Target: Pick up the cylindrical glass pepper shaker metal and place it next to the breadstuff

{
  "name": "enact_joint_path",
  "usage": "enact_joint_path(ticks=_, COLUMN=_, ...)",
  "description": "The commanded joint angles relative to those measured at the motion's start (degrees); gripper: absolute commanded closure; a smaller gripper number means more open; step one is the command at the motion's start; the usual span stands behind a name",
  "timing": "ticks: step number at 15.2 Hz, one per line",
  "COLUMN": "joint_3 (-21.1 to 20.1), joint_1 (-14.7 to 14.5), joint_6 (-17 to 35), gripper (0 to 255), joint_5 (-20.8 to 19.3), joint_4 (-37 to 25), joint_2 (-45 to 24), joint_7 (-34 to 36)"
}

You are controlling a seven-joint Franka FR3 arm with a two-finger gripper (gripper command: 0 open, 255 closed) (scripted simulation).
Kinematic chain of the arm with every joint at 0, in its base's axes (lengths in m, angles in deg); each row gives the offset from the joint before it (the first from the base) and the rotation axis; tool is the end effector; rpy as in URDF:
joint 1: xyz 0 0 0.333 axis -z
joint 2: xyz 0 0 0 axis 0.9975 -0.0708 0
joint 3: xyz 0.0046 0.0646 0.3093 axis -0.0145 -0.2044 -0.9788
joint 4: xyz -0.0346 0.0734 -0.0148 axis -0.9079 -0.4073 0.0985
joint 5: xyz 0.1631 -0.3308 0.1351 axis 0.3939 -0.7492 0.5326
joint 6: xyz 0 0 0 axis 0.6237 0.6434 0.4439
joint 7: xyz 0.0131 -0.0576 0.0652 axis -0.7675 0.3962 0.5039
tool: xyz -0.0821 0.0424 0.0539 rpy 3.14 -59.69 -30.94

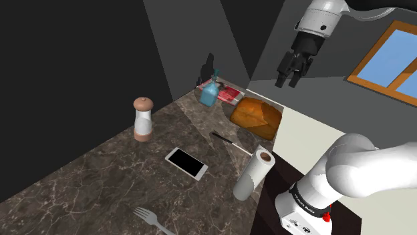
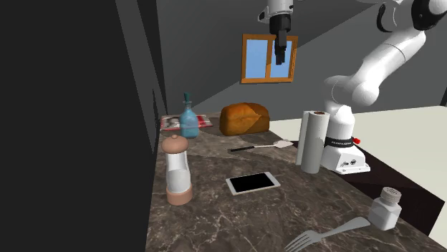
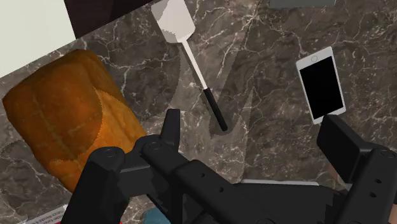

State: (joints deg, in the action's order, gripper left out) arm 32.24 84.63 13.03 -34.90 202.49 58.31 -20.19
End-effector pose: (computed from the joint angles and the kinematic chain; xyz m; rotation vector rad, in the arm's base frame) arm 0.2884 -0.0102 0.5934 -3.0298 0.2561 0.1245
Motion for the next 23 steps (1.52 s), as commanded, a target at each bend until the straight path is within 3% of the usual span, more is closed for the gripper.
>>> enact_joint_path(ticks=1, joint_3=0.0, joint_1=0.0, joint_6=0.0, gripper=0, joint_5=0.0, joint_4=0.0, joint_2=0.0, joint_7=0.0)
enact_joint_path(ticks=12, joint_3=-7.1, joint_1=-4.0, joint_6=17.3, gripper=0, joint_5=5.8, joint_4=-1.8, joint_2=-16.0, joint_7=5.0)
enact_joint_path(ticks=23, joint_3=-13.2, joint_1=-6.9, joint_6=30.3, gripper=0, joint_5=6.9, joint_4=-12.3, joint_2=-36.1, joint_7=10.0)
